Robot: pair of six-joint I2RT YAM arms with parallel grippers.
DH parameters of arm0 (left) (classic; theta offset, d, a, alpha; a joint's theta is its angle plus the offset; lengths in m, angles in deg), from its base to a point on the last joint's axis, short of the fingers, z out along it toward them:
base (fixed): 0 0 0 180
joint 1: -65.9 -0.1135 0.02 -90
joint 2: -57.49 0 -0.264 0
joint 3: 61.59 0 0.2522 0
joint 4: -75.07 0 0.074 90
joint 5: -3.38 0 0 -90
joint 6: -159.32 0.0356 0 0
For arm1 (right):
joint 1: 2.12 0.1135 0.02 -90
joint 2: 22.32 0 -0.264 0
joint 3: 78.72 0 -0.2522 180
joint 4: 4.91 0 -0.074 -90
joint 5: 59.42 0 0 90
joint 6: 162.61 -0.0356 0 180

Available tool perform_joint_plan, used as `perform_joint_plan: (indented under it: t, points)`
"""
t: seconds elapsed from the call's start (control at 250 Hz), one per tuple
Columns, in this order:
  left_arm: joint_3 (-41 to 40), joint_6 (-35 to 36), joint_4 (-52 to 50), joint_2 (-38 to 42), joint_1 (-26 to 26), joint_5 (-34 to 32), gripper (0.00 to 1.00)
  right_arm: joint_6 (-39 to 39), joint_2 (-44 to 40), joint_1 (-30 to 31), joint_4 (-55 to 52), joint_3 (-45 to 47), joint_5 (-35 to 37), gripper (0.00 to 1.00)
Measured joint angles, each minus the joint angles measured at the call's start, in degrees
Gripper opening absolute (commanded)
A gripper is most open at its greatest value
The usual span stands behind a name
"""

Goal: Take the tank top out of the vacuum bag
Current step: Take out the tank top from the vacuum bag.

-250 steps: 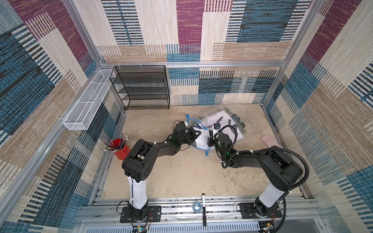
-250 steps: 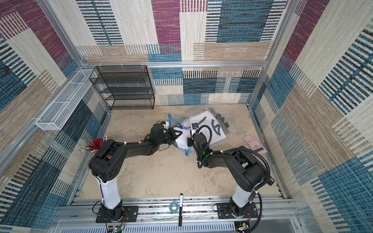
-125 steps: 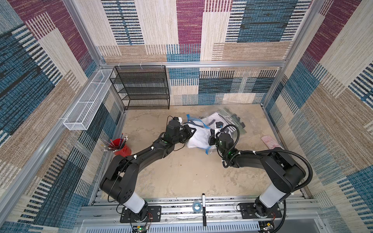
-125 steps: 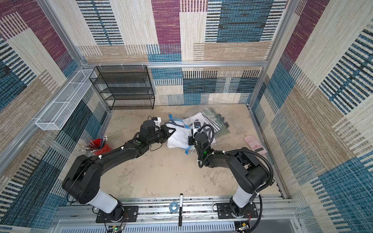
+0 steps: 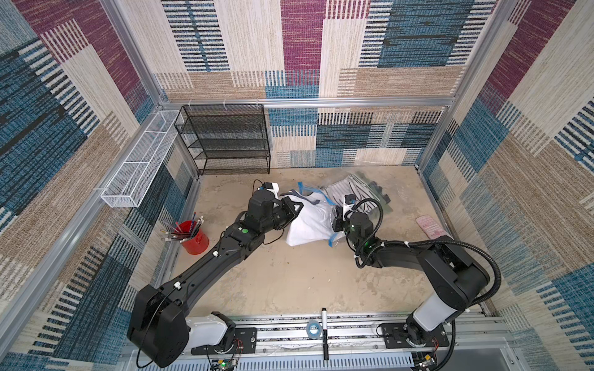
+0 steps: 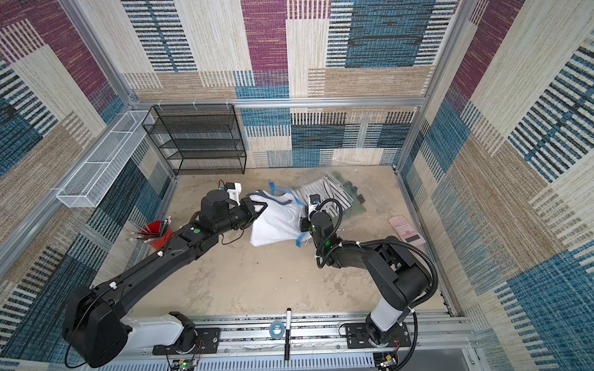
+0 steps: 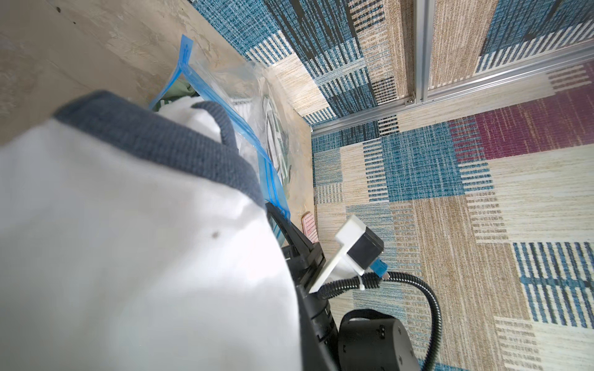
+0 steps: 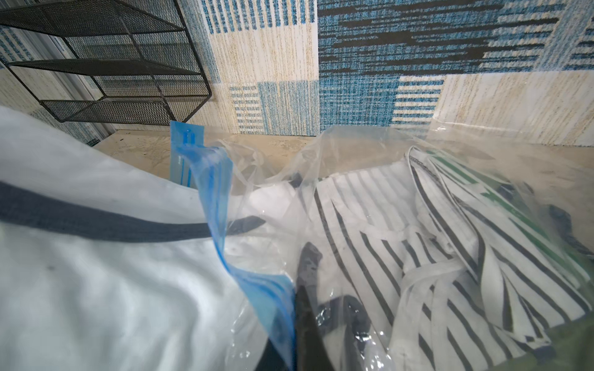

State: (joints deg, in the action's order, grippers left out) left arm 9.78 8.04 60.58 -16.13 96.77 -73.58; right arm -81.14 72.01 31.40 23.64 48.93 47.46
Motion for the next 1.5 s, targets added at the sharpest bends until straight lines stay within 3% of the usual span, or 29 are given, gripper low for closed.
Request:
perform_joint_plan:
  t: [0.56,1.124,1.499]
  points:
    - [4.55,-0.96,-15.56,6.03,-0.02,-5.81,0.00,-0.20,-0.42,0.00,-0.13,0.11,-0.87,0.00]
    - [5.77,-15.06,-26.86,12.20,-0.02,-16.96,0.00,-0.20,-0.70,0.00,-0.11,0.37,-1.88,0.00]
    - [12.83,-20.92,-31.71,12.44,-0.02,-23.67,0.00,-0.20,-1.22,0.00,-0.11,0.52,-2.32,0.00]
